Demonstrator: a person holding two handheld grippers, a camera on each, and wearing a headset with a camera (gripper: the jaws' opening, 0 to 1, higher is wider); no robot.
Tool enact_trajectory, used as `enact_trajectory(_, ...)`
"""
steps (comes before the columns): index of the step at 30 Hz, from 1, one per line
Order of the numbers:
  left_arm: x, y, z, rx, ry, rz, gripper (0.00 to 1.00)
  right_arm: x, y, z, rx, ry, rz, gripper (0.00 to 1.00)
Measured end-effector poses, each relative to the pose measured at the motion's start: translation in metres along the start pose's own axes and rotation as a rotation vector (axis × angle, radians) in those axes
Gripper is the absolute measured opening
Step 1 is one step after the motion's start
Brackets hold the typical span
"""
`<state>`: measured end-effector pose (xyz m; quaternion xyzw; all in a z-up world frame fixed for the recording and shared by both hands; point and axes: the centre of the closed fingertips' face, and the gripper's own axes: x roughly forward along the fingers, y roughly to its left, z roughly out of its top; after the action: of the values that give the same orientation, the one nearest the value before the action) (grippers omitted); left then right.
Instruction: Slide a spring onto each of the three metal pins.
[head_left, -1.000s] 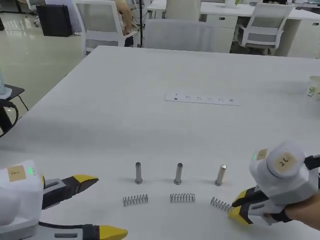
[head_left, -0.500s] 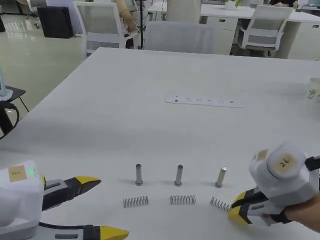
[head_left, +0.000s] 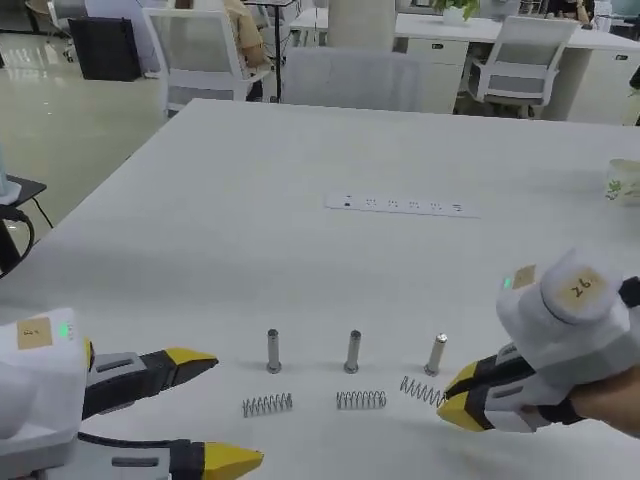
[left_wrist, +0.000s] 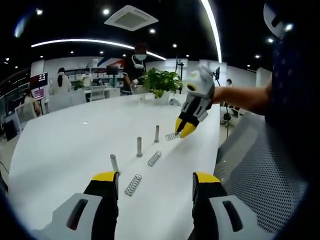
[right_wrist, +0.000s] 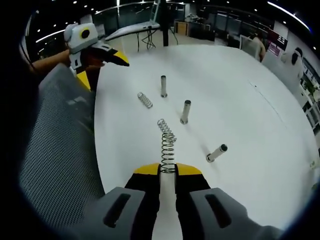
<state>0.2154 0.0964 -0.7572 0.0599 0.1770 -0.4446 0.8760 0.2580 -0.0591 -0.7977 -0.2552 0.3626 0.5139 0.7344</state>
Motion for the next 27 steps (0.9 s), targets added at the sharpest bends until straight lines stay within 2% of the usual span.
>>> enact_trajectory(10,0.012,-0.009,0.023,0.06,-0.004,-0.068,0.47,0.002,0.02,0.038,-0.115,-0.01,0.064,0.08)
enact_trajectory(19,0.022,-0.018,0.034,0.119,0.003,-0.132,0.42,-0.003,0.037,0.061,-0.196,-0.009,0.113,0.08)
enact_trajectory(27,0.028,-0.025,0.043,0.164,0.0,-0.169,0.36,-0.004,0.05,0.076,-0.251,-0.015,0.145,0.08)
